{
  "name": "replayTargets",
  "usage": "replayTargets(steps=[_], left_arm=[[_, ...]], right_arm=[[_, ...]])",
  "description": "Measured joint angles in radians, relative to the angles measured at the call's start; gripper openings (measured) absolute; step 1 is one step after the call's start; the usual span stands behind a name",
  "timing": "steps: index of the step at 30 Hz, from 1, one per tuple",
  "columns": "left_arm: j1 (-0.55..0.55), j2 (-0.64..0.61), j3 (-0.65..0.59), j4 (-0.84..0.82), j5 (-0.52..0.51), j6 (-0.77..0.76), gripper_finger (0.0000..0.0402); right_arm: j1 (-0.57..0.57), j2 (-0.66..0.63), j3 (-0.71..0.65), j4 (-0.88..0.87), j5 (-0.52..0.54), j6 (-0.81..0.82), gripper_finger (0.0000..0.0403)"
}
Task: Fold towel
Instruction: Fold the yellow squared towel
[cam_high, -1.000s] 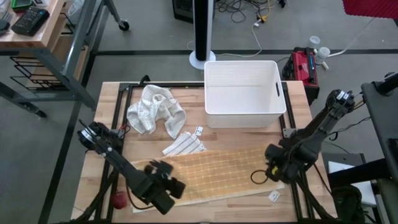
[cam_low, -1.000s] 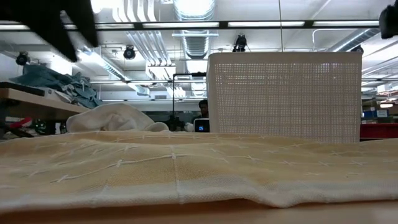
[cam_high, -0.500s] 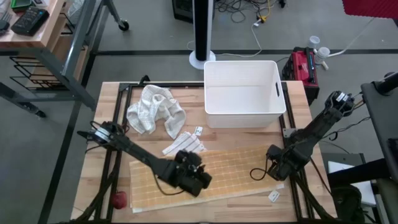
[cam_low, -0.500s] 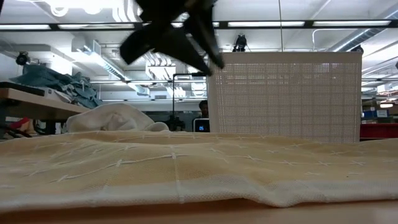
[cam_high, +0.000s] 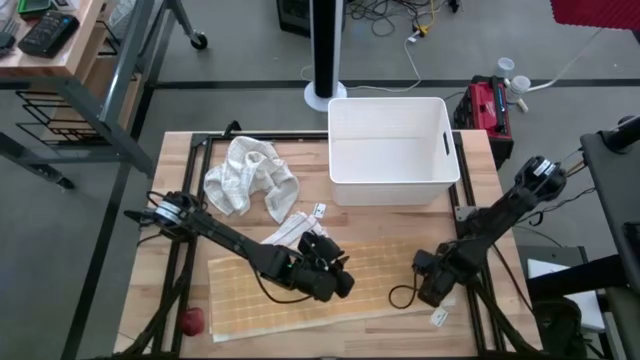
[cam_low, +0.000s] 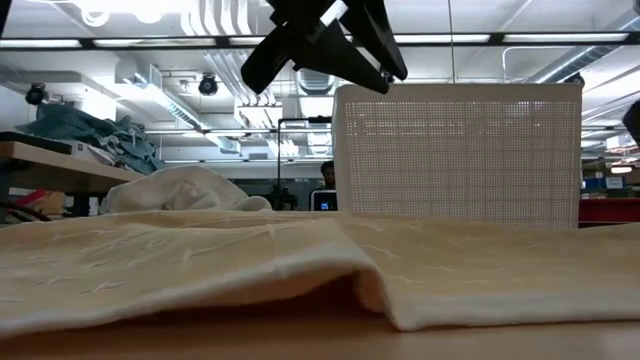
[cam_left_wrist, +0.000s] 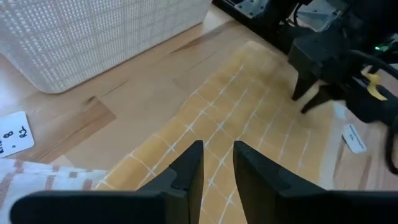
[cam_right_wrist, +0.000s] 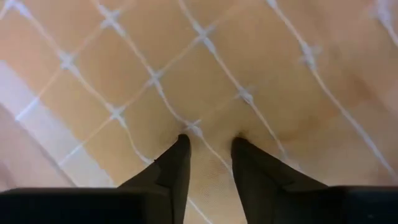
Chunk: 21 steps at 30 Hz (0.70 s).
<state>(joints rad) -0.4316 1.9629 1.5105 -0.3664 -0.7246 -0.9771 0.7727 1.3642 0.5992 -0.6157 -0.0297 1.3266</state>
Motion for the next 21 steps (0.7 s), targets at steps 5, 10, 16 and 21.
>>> replayTargets(steps=[5,10,16,21], left_arm=[[-0.001,0.0,-0.006,-0.002,0.0,-0.001,0.0077],[-0.001,0.0,-0.044,-0.004,0.063,-0.011,0.0077],[-0.002,0.0,-0.157,0.035,0.116,-0.11,0.0077],[-0.001,0.0,-0.245,0.098,0.177,-0.162,0.0077]], right_arm=[[-0.043,0.043,0.023,0.09,-0.005,-0.079,0.0093],[-0.061,0.051,0.063,0.087,-0.002,-0.157,0.0078],[-0.06,0.028,0.112,0.075,0.005,-0.207,0.0063],[-0.05,-0.027,0.115,-0.025,0.017,-0.151,0.0054]])
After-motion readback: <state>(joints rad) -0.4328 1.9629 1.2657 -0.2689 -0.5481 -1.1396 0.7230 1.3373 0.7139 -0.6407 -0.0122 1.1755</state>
